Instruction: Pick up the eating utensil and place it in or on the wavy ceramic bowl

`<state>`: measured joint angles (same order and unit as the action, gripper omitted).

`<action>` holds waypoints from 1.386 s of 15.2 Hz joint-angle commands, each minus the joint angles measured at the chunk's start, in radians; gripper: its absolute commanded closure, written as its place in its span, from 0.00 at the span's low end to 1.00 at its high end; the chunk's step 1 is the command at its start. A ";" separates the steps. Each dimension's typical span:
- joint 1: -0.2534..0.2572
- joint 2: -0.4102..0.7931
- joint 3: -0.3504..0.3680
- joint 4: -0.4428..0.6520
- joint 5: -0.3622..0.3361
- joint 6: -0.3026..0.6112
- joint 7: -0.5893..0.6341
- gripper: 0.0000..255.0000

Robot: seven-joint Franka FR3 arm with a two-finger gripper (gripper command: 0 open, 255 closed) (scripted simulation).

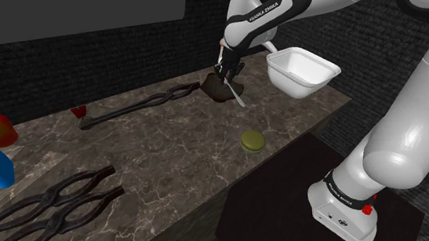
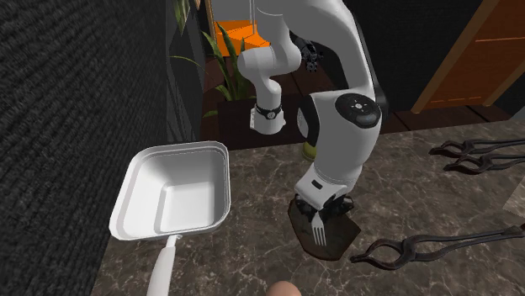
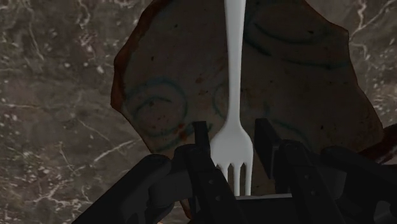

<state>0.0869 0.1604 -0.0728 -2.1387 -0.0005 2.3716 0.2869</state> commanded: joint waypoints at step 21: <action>0.002 -0.075 -0.001 0.035 -0.007 -0.110 0.004 0.00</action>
<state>0.0887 0.0852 -0.0736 -2.1042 -0.0073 2.2629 0.2912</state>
